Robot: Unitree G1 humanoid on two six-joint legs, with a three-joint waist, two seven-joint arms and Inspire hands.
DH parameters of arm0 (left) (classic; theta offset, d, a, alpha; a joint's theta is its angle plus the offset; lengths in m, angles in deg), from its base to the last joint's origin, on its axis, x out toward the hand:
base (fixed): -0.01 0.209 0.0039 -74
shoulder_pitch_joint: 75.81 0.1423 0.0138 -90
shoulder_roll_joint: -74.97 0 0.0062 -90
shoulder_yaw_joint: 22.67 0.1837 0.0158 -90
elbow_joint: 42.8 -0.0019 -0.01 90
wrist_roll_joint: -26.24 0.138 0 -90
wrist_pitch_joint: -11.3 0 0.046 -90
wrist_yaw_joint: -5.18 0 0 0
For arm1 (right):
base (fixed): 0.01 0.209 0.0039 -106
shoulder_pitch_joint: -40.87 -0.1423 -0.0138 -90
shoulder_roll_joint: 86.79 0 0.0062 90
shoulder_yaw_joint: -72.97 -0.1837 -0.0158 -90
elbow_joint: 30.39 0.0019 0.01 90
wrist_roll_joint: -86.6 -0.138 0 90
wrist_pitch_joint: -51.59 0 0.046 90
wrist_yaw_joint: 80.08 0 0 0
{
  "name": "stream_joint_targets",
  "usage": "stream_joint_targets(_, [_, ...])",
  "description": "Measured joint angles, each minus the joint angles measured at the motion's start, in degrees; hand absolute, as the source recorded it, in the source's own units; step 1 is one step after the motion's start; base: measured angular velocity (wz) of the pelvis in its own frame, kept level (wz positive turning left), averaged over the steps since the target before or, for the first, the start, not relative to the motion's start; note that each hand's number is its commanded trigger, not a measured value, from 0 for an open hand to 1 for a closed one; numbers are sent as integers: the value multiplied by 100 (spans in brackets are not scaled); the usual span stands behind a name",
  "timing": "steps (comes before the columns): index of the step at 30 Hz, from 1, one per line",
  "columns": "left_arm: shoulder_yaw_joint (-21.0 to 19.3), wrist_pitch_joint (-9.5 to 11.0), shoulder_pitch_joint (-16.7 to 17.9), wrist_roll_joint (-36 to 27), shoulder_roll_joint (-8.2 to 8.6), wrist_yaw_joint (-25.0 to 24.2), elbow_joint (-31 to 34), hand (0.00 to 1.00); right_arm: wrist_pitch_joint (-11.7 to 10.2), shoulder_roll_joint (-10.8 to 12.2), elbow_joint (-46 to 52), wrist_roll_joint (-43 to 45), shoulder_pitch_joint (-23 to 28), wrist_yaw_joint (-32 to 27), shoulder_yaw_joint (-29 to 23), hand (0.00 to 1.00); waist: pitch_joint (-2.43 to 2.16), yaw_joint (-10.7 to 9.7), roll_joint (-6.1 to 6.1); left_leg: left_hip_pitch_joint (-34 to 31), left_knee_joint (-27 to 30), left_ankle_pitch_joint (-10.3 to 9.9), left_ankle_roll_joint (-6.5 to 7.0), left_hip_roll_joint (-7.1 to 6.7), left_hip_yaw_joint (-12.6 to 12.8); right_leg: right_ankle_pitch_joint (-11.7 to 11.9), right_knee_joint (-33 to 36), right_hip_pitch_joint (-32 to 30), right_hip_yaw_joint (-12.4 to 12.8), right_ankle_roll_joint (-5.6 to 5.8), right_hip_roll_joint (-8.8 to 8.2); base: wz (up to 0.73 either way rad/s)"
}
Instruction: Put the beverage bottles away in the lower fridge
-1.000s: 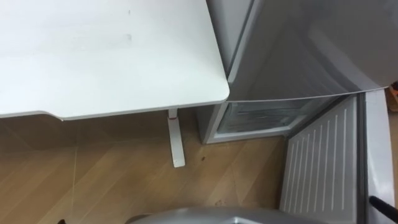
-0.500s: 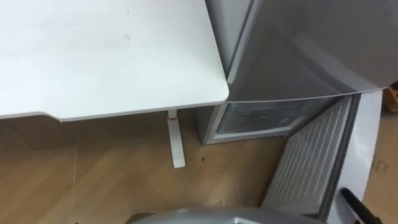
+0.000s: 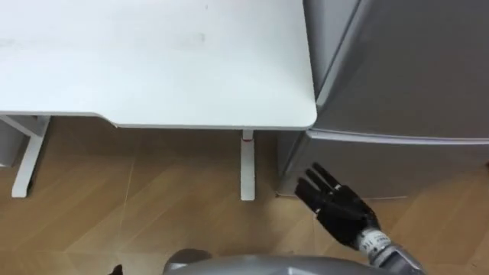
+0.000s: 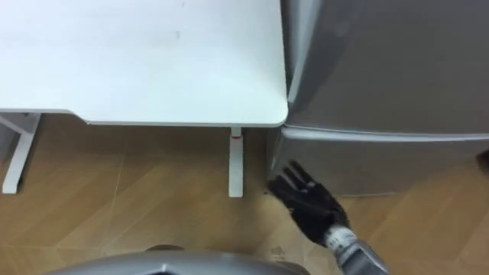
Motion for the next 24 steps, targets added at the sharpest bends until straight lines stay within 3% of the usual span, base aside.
stream_joint_targets(4, [0,-41,-55,-4,-15,35,91,0,153,3,117,617,-153,376,45,0,-8,24,-21,-40,1,0,-1,-5,-128,-7,-7,37,-128,10,0,16])
stream_joint_targets(10, [33,-52,-69,-68,-23,154,115,0,152,-7,19,1235,-6,400,39,0,13,-6,-48,-78,-5,-1,-2,-4,-150,-8,-7,85,-148,12,5,3])
stream_joint_targets(13, [90,-45,-80,-182,-51,185,42,0,151,-15,-538,1548,-2,348,-64,0,12,-13,-57,-57,-2,0,-2,-5,-185,-7,-8,127,-272,11,0,7])
stream_joint_targets(24, [37,-49,-175,-174,-63,185,-23,0,144,-27,-1851,2397,-254,-5,-400,0,28,-56,-128,-6,-2,0,-2,-21,-265,-11,-46,237,-280,15,-3,2])
